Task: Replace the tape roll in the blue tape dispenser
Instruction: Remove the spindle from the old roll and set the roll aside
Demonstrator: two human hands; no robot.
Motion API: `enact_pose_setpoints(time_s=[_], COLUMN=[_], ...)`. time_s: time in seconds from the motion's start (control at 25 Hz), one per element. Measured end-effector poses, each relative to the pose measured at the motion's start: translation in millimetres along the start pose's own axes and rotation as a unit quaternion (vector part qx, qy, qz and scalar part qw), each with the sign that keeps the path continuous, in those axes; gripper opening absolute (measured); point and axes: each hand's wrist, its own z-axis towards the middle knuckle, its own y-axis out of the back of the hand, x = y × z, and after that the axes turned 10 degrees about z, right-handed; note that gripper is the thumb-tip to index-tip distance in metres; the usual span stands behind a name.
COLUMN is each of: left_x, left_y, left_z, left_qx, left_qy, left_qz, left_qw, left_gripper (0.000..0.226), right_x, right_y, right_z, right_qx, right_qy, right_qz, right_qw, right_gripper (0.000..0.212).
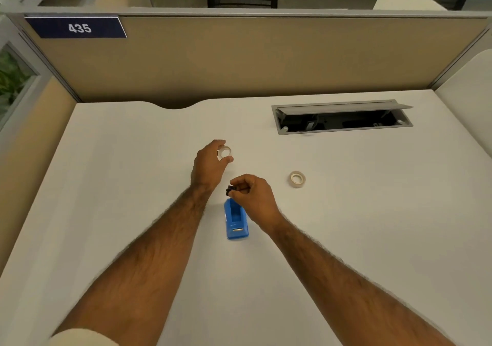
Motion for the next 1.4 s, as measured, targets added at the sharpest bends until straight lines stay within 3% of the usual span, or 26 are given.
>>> enact_pose_setpoints(time_s=[0.2, 0.48, 0.68, 0.84, 0.92, 1.0, 1.2, 1.4], left_x=[14.2, 21.5, 27.6, 15.0, 4.1, -3.9, -6.9, -5.2], left_y=[-20.3, -27.8, -16.3, 5.4, 15.9, 22.5, 28.2, 37.1], left_z=[27.0, 30.7, 17.4, -13.7, -37.5, -62.9, -99.7, -107.6], left_qx=[0.046, 0.041, 0.066, -0.028, -0.039, 0.009, 0.112, 0.142], left_qy=[-0.074, -0.093, -0.051, 0.004, 0.032, 0.064, 0.163, 0.16], left_qz=[0.152, 0.173, 0.103, -0.008, -0.095, -0.141, -0.135, -0.214], left_qw=[0.984, 0.98, 0.991, 1.0, 0.994, 0.988, 0.971, 0.953], left_gripper=[0.042, 0.049, 0.053, 0.032, 0.022, 0.022, 0.044, 0.037], right_x=[-3.7, -11.1, -13.7, -8.3, -3.9, -0.4, 6.7, 10.9], right_y=[4.1, 11.6, 13.4, 12.0, 11.9, 13.0, 11.7, 7.9], right_z=[-3.9, 2.8, 3.5, 2.4, 0.9, -2.1, -11.7, -18.2], right_qx=[0.003, 0.004, 0.006, -0.006, -0.012, -0.012, -0.003, 0.024], right_qy=[-0.003, 0.008, 0.005, -0.004, -0.003, 0.012, 0.032, 0.06], right_qz=[-0.002, -0.041, -0.061, -0.063, -0.057, -0.032, -0.008, -0.021], right_qw=[1.0, 0.999, 0.998, 0.998, 0.998, 0.999, 0.999, 0.998], right_gripper=[0.018, 0.025, 0.026, 0.023, 0.02, 0.019, 0.03, 0.024])
